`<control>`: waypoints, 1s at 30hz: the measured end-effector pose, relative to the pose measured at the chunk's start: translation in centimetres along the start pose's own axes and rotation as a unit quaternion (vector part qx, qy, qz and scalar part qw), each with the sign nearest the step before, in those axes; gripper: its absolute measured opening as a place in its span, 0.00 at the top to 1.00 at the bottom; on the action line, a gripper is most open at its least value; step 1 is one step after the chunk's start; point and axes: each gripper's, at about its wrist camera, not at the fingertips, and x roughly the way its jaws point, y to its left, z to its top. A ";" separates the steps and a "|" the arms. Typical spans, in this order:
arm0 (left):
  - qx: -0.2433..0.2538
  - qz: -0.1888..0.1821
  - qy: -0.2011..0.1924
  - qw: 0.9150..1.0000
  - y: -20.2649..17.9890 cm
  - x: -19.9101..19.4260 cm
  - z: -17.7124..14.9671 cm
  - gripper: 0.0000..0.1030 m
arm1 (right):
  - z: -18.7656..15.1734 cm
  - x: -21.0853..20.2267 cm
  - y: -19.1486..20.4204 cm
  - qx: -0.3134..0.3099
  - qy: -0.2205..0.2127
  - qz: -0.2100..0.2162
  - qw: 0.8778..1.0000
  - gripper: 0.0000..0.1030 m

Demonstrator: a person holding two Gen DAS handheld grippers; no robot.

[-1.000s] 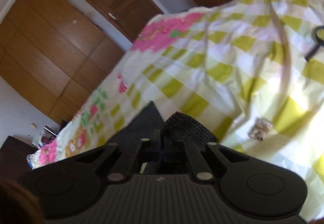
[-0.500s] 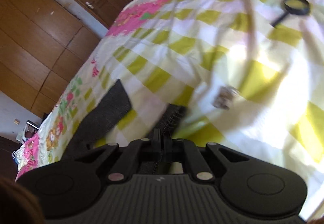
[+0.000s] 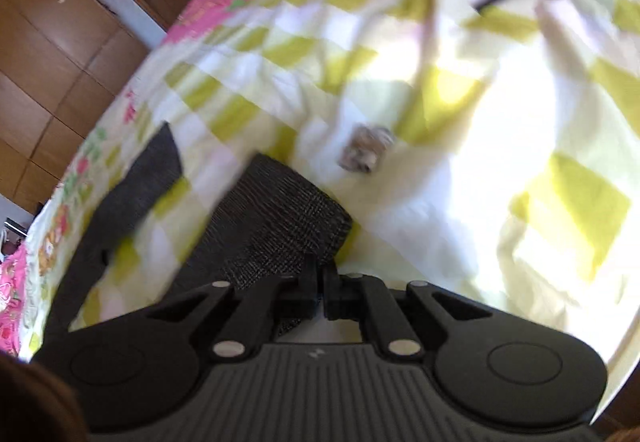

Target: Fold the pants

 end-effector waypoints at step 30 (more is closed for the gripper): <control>-0.081 0.155 -0.091 0.980 20.6 -17.1 -10.7 0.01 | -12.3 3.7 30.6 -0.500 0.046 0.097 0.860 0.80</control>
